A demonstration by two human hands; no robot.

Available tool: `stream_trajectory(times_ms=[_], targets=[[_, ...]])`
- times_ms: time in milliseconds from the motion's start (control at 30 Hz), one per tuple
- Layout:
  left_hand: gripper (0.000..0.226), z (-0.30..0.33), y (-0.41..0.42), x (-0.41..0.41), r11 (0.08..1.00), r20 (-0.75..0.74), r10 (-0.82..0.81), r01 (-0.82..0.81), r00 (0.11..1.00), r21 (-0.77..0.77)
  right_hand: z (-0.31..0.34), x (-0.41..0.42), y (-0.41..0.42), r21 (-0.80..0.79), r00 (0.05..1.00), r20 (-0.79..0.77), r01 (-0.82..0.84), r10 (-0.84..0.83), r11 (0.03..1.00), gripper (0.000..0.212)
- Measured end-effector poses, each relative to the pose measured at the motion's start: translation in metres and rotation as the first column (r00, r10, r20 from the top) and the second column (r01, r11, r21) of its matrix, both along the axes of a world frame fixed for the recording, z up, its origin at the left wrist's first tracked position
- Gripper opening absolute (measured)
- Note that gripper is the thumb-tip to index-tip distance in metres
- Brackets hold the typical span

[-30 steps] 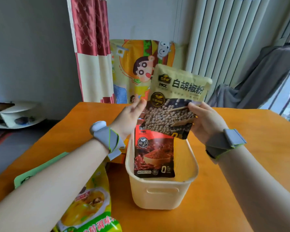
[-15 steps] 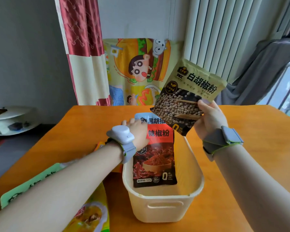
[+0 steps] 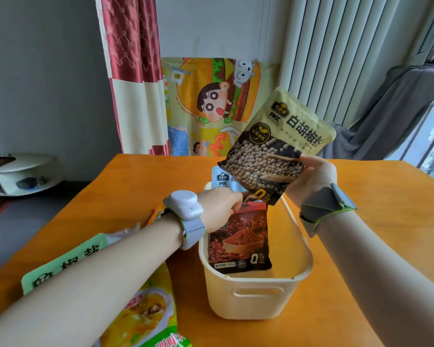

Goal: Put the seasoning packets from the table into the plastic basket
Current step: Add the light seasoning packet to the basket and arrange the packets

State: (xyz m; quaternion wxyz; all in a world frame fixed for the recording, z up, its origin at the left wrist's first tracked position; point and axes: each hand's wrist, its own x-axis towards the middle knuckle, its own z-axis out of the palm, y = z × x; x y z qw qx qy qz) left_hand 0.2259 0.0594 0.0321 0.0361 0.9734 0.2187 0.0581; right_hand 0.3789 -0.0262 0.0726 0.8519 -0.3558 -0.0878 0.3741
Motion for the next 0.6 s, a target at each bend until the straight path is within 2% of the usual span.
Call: stream_trajectory(times_ms=[133, 200, 300, 367, 400, 467, 533, 600], targets=[[0.014, 0.014, -0.018, -0.019, 0.997, 0.107, -0.075, 0.078, 0.991, -0.024, 0.008, 0.004, 0.001, -0.007, 0.991, 0.083, -0.105, 0.105, 0.994, 0.024], [0.012, 0.017, -0.028, -0.03, 0.984, 0.199, -0.144, 0.161, 0.969, -0.071, 0.005, 0.004, -0.001, -0.102, 0.952, 0.233, -0.182, 0.201, 0.978, 0.023], [0.012, 0.015, -0.038, -0.041, 0.97, 0.294, -0.178, 0.217, 0.939, -0.105, -0.014, 0.005, 0.001, -0.319, 0.904, 0.314, -0.188, 0.291, 0.929, 0.016], [0.017, 0.014, -0.038, -0.043, 0.984, 0.371, -0.117, 0.158, 0.921, -0.082, -0.018, 0.003, -0.003, -0.497, 0.833, 0.373, -0.193, 0.409, 0.846, 0.012], [0.019, 0.014, -0.036, -0.042, 0.989, 0.409, -0.073, 0.119, 0.91, -0.088, -0.017, 0.002, -0.005, -0.534, 0.801, 0.398, -0.194, 0.448, 0.823, 0.01], [0.022, 0.013, -0.032, -0.044, 0.993, 0.445, 0.03, 0.024, 0.895, -0.116, -0.014, 0.001, -0.008, -0.551, 0.775, 0.426, -0.187, 0.467, 0.813, 0.012], [0.02, 0.009, -0.026, -0.045, 0.993, 0.419, 0.08, -0.036, 0.904, -0.112, -0.012, 0.0, -0.009, -0.568, 0.75, 0.436, -0.199, 0.497, 0.799, 0.015], [0.021, 0.003, -0.02, -0.046, 0.989, 0.377, 0.103, -0.055, 0.921, -0.136, -0.013, -0.002, -0.008, -0.616, 0.686, 0.483, -0.175, 0.544, 0.768, 0.013]])
